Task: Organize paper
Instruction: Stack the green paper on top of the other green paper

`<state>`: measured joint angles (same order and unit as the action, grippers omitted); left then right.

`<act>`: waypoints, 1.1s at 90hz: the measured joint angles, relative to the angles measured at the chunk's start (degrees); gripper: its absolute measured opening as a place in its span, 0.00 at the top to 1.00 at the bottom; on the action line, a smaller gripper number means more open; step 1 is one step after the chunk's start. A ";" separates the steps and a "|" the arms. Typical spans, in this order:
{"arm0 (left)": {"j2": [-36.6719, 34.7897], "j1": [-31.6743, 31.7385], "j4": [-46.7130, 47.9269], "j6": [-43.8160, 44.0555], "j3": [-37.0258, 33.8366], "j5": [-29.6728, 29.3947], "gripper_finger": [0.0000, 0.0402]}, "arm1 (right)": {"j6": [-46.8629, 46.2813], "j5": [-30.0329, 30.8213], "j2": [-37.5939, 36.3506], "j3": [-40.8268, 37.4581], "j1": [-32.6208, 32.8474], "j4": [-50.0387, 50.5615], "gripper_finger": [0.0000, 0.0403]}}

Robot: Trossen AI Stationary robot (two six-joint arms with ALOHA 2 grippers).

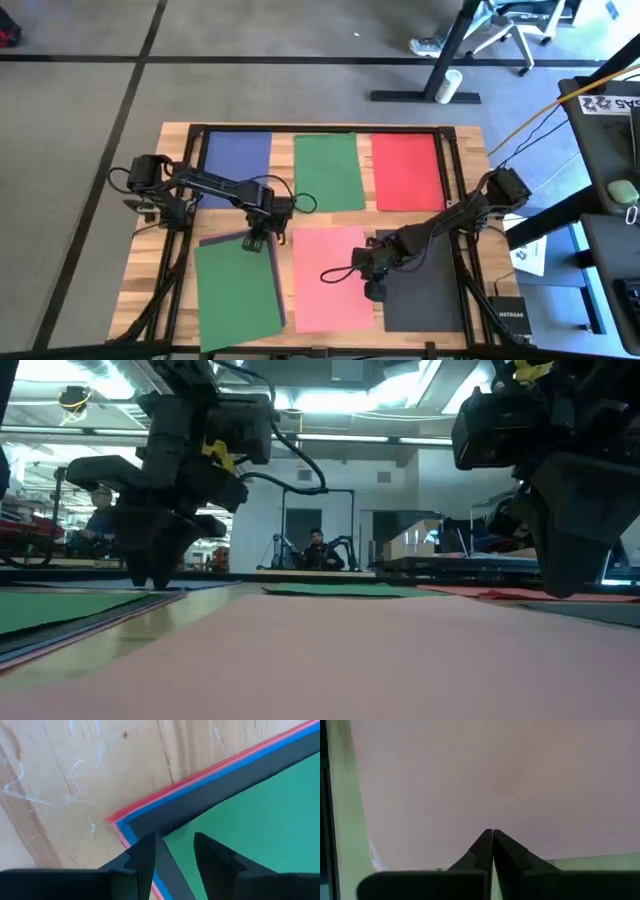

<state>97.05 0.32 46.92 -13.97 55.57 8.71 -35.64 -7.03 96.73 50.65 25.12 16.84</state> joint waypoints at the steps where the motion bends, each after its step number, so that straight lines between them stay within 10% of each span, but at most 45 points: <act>1: 0.05 0.00 0.03 -0.06 0.00 0.08 0.70 | 0.00 0.00 0.00 0.00 0.00 0.00 1.00; 28: 1.74 0.00 0.58 -1.87 0.04 0.31 0.74 | 0.01 0.37 0.00 0.00 0.00 0.03 1.00; 56: 1.69 0.00 2.28 -0.55 0.00 0.32 0.98 | 0.15 0.35 0.00 0.00 0.00 0.04 1.00; 99: 1.45 0.07 8.24 -0.48 5.53 -8.25 1.00 | 0.17 0.29 0.00 0.00 0.00 0.08 1.00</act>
<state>98.49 0.39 55.16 -14.45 61.10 0.46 -35.46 -6.74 96.73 50.65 25.12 16.92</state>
